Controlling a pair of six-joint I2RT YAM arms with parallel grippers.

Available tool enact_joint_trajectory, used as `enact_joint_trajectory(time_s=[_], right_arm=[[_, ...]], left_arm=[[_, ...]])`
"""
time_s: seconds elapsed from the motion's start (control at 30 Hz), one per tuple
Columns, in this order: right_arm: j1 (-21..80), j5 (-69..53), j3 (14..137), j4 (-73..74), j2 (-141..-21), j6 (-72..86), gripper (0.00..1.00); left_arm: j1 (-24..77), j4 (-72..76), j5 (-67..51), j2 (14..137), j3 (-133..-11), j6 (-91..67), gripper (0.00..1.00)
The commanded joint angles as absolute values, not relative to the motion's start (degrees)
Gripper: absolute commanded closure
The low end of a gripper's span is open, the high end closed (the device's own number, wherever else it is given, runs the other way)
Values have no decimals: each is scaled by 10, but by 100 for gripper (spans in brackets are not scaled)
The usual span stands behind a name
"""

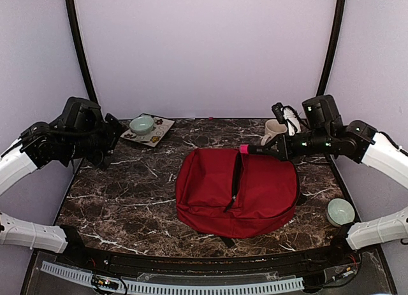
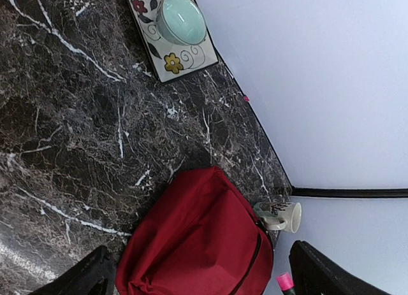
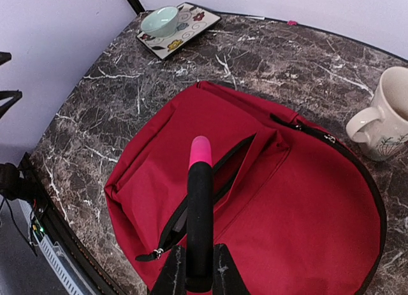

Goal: Pack the student bag
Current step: Place the pen in the lower front pocket of the bag.

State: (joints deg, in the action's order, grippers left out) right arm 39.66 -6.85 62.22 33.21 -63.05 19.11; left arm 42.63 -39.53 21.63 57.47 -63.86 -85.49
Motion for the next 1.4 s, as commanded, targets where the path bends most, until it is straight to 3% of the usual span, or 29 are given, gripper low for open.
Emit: enact_joint_trajectory(time_s=[0.0,0.93,1.37], right_arm=[[389,-115,614,356,-615,210,100],[382,-96,595,345,-707,281,100],[380,-137,566,258,-731,265,100]], left_arm=[[420,-497,247,586,-684,-779,2],[409,-490,202,634,-693,-690,6],[409,-484,197,663,-718,-672,6]])
